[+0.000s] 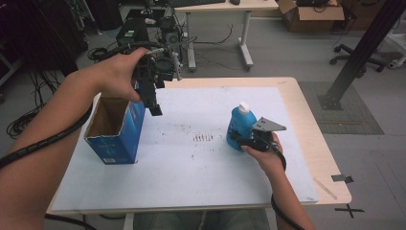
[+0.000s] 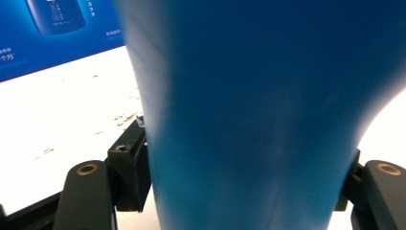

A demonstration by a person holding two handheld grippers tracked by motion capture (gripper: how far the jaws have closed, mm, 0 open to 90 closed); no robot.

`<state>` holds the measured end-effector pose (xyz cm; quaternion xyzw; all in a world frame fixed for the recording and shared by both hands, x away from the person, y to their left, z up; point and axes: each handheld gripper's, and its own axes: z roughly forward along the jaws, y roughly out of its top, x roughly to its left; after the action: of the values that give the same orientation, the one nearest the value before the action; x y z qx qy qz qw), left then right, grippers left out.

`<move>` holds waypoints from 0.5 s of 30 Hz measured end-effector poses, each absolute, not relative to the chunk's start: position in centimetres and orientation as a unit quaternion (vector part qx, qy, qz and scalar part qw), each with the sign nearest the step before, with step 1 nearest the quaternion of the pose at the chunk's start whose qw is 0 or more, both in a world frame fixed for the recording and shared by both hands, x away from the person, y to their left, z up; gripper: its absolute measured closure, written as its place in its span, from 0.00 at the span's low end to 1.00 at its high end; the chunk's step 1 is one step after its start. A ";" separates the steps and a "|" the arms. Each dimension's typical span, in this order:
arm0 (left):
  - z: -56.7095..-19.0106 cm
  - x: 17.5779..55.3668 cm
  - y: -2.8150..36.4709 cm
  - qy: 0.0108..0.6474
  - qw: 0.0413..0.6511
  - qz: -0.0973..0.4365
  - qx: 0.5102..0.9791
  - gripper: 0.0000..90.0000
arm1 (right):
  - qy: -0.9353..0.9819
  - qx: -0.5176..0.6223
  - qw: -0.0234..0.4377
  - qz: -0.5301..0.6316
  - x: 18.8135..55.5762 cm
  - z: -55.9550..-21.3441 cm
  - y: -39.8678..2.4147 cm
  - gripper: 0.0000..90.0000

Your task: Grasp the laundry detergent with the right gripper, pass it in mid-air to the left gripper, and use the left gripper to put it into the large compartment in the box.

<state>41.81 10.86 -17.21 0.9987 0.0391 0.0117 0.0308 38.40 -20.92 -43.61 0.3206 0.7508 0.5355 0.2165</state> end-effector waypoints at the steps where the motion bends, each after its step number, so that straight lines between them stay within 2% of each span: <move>1: -17.2 41.8 10.8 0.039 0.032 0.012 0.999 0.00 | 0.751 0.320 0.217 0.536 38.4 -43.6 -20.9 0.39; 7: -17.3 41.8 10.7 0.037 0.035 0.011 0.999 0.00 | 0.750 0.317 0.215 0.539 38.4 -43.8 -20.9 0.47; 15: -17.3 41.8 10.6 0.036 0.034 0.011 0.999 0.00 | 0.752 0.312 0.215 0.539 38.4 -43.7 -20.9 0.49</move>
<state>41.78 10.55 -17.31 0.9987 0.0363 0.0114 0.0336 38.38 -20.92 -43.71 0.3120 0.7521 0.5393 0.2146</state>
